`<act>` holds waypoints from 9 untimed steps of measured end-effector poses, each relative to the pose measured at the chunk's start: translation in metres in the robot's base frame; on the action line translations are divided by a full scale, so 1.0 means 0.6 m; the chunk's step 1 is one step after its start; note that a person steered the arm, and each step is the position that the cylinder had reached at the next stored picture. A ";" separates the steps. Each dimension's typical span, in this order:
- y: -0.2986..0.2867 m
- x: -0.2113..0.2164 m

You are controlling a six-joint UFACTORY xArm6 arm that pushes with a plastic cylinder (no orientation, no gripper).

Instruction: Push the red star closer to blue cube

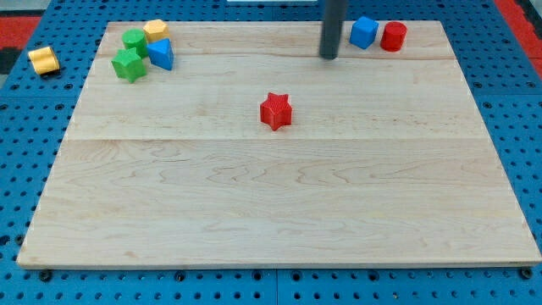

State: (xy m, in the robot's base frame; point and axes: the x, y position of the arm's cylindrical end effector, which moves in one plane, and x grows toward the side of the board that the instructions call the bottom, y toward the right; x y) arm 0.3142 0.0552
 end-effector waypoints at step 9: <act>0.181 -0.028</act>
State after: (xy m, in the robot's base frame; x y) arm 0.2975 0.1637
